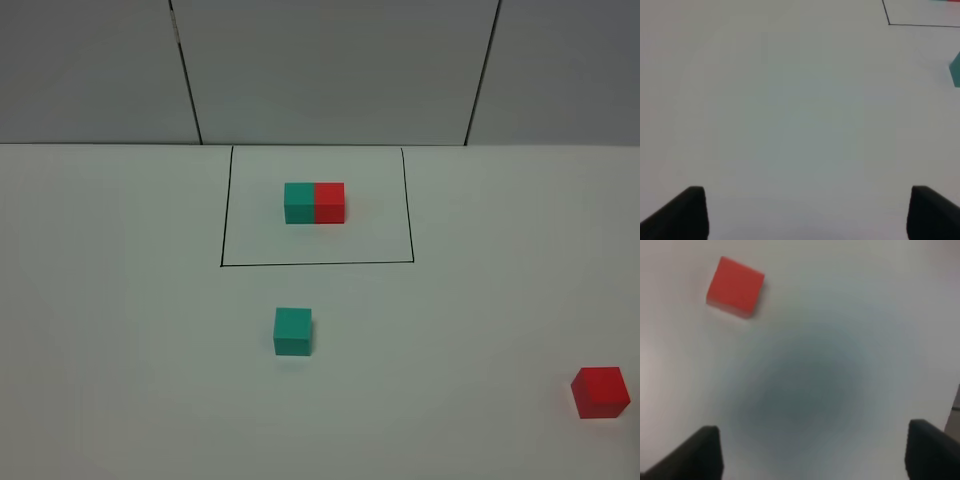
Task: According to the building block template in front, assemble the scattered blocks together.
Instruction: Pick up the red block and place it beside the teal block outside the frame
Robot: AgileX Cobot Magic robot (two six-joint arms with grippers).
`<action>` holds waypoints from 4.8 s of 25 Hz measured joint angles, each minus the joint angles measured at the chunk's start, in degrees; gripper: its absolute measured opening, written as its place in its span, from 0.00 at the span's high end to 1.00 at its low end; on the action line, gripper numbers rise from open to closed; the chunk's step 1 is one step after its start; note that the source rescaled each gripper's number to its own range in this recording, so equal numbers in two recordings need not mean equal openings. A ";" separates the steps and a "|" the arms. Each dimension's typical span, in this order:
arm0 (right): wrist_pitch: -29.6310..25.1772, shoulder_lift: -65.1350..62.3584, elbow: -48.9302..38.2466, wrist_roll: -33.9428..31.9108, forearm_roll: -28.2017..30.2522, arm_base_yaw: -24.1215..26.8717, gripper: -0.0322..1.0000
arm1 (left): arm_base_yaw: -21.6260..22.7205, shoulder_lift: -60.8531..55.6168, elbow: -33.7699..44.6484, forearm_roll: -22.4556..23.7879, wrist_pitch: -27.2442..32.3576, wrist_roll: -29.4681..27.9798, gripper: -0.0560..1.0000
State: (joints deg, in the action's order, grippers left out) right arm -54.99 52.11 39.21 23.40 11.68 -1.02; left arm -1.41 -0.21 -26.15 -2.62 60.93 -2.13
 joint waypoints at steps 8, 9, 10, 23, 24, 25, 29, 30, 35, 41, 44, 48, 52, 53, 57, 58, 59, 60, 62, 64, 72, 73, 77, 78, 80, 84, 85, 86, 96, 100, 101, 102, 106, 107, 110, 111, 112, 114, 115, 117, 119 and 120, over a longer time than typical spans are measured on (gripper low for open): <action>3.67 18.63 4.17 14.31 3.70 0.00 0.01 | 0.00 0.00 0.00 0.17 0.05 0.05 0.10; 3.85 20.02 4.80 14.74 4.32 0.00 0.01 | 0.00 0.00 0.00 0.17 0.05 0.05 0.10; 3.95 21.21 5.38 15.16 4.85 0.00 0.01 | 0.00 0.00 0.00 0.17 0.05 0.05 0.10; 6.33 33.30 7.40 19.93 14.50 -10.44 0.00 | 0.00 0.00 0.00 0.17 0.05 0.05 0.11; 6.40 34.19 7.74 19.61 14.56 -10.51 0.00 | 0.00 0.00 0.00 0.17 0.05 0.05 0.11; 6.40 35.01 7.98 19.60 14.56 -10.52 0.00 | 0.00 0.00 0.00 0.22 0.05 0.05 0.11; 6.82 38.19 8.64 20.29 13.81 -11.00 0.00 | 0.00 0.00 0.00 0.19 0.05 0.05 0.11; 6.94 38.81 8.64 20.70 13.53 -11.32 0.00 | 0.00 0.00 0.00 0.19 0.05 0.05 0.11; 9.78 41.38 8.64 22.14 11.59 -11.65 0.00 | 0.00 0.00 0.00 0.19 0.05 0.05 0.11; 12.33 43.35 8.64 22.79 10.43 -11.65 0.00 | 0.00 0.00 0.00 0.19 0.05 0.05 0.11; 12.99 44.65 8.68 22.85 10.39 -11.65 0.00 | 0.00 0.00 0.00 0.19 0.05 0.05 0.11; 13.85 46.43 8.68 23.08 10.45 -11.65 0.00 | 0.00 0.00 0.00 0.19 0.05 0.05 0.11; 14.44 48.01 8.68 23.21 10.45 -11.65 0.00 | 0.00 0.00 0.00 0.19 0.05 0.05 0.11; 14.75 48.44 8.68 23.21 10.45 -11.65 0.00 | 0.00 0.00 0.00 0.19 0.05 0.05 0.11; 16.52 50.07 8.68 23.34 10.49 -11.65 0.01 | 0.00 0.00 0.00 0.19 0.05 0.05 0.11; 16.85 50.41 8.68 23.34 10.49 -11.65 0.01 | 0.00 0.00 0.00 0.19 0.05 0.05 0.11; 17.13 50.83 8.68 23.34 10.49 -11.65 0.01 | 0.00 0.00 0.00 0.19 0.05 0.05 0.11; 17.48 51.18 8.68 23.34 10.56 -11.65 0.01 | 0.00 0.00 0.00 0.19 0.05 0.05 0.11; 18.25 51.66 8.68 23.34 10.56 -11.65 0.01 | 0.00 0.00 0.00 0.19 0.05 0.05 0.11; 18.93 52.09 8.68 23.34 10.56 -11.65 0.02 | 0.00 0.00 0.00 0.19 0.05 0.05 0.11; 19.03 53.72 9.11 23.46 10.75 -11.65 0.05 | 0.00 0.00 0.00 0.19 0.05 0.05 0.11; 19.09 53.78 9.13 23.53 10.86 -11.65 0.05 | 0.00 0.00 0.00 0.19 0.05 0.05 0.11; 19.48 53.78 9.18 23.65 11.54 -11.65 0.06 | 0.00 0.00 0.00 0.19 0.05 0.05 0.11; 19.53 53.78 9.18 23.65 11.59 -11.65 0.07 | 0.00 0.00 0.00 0.19 0.05 0.05 0.11; 19.53 53.78 9.18 23.70 11.80 -11.65 0.08 | 0.00 0.00 0.00 0.19 0.05 0.05 0.11; 19.53 53.78 9.18 23.70 12.31 -11.65 0.09 | 0.00 0.00 0.00 0.19 0.05 0.05 0.11; 19.48 53.85 9.20 23.70 12.61 -11.65 0.09 | 0.00 0.00 0.00 0.19 0.05 0.05 0.11; 19.43 53.97 9.20 23.70 12.88 -11.60 0.09 | 0.00 0.00 0.00 0.19 0.05 0.05 0.11; 17.49 54.25 9.31 24.12 14.81 -9.80 0.12 | 0.00 0.00 0.00 0.19 0.05 0.05 0.11; 17.48 54.38 9.31 24.82 14.92 -9.80 0.15 | 0.00 0.00 0.00 0.19 0.05 0.05 0.11; 17.42 54.45 9.31 24.95 14.92 -9.80 0.17 | 0.00 0.00 0.00 0.19 0.05 0.05 0.11; 17.37 54.55 9.31 25.06 14.92 -9.80 0.19 | 0.00 0.00 0.00 0.19 0.05 0.05 0.11; 16.96 54.70 9.31 25.19 14.60 -9.80 0.37 | 0.00 0.00 0.00 0.19 0.05 0.05 0.11; 17.00 54.75 9.31 25.26 14.60 -9.80 0.44 | 0.00 0.00 0.00 0.19 0.05 0.05 0.11; 17.00 54.77 9.31 25.63 14.57 -9.80 0.69 | 0.00 0.00 0.00 0.19 0.05 0.05 0.11; 17.05 54.81 9.31 25.63 14.53 -9.80 0.80 | 0.00 0.00 0.00 0.19 0.05 0.05 0.11; 17.17 54.81 9.31 25.68 14.39 -9.80 0.91 | 0.00 0.00 0.00 0.19 0.05 0.05 0.11; 17.26 54.81 9.31 25.75 14.17 -9.80 0.96 | 0.00 0.00 0.00 0.19 0.05 0.05 0.11; 17.38 54.81 9.31 25.75 14.12 -9.80 0.96 | 0.00 0.00 0.00 0.19 0.05 0.05 0.11; 17.86 54.81 9.31 25.80 14.12 -9.80 0.96 | 0.00 0.00 0.00 0.19 0.05 0.05 0.11; 18.65 54.81 9.31 25.80 14.18 -9.80 0.96 | 0.00 0.00 0.00 0.19 0.05 0.05 0.11; 18.98 54.81 9.31 25.80 14.18 -9.80 0.96 | 0.00 0.00 0.00 0.19 0.05 0.05 0.11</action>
State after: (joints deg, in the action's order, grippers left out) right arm -36.01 106.92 48.52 49.20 25.86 -10.82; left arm -1.41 -0.21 -26.15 -2.43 60.98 -2.08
